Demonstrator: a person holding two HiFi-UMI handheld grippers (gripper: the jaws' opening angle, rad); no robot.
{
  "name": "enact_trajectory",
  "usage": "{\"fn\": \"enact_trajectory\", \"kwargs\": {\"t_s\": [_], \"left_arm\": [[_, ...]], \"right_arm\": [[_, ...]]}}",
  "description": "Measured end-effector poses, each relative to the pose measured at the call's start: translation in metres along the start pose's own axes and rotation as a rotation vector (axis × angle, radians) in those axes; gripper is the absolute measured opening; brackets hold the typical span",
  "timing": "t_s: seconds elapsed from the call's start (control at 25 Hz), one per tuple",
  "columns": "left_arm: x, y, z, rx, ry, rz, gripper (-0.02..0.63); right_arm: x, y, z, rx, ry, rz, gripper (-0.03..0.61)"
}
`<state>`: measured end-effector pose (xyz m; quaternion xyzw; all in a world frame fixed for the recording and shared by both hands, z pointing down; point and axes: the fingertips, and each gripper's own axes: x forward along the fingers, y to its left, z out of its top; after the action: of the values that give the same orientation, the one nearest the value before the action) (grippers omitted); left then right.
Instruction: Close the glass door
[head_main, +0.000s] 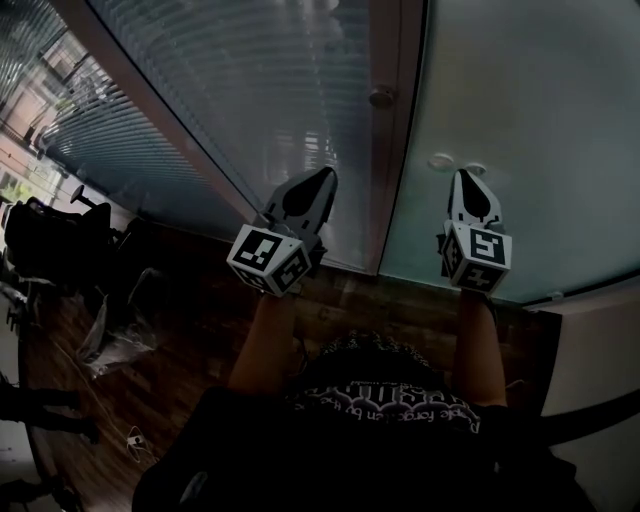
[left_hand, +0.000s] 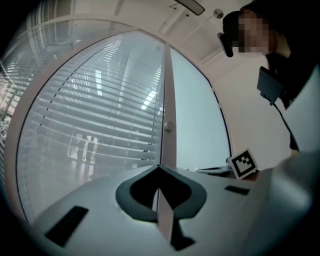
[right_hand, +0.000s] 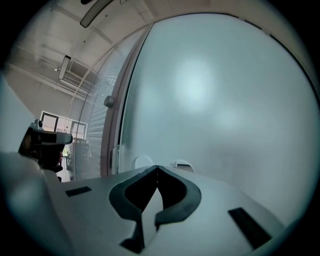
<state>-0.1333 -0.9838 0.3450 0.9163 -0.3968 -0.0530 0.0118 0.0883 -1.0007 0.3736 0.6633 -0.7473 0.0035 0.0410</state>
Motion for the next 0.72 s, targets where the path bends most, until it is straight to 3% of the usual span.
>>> {"fn": "enact_trajectory", "kwargs": {"t_s": [0.16, 0.72], "left_arm": [[-0.0011, 0.0019, 0.0013, -0.001, 0.000, -0.002, 0.002], [-0.0002, -0.0001, 0.0025, 0.002, 0.003, -0.015, 0.002]], "right_arm": [[-0.0014, 0.0059, 0.0028, -0.036, -0.008, -0.005, 0.003], [-0.0092, 0.0015, -0.0007, -0.009, -0.001, 0.002, 0.003]]}}
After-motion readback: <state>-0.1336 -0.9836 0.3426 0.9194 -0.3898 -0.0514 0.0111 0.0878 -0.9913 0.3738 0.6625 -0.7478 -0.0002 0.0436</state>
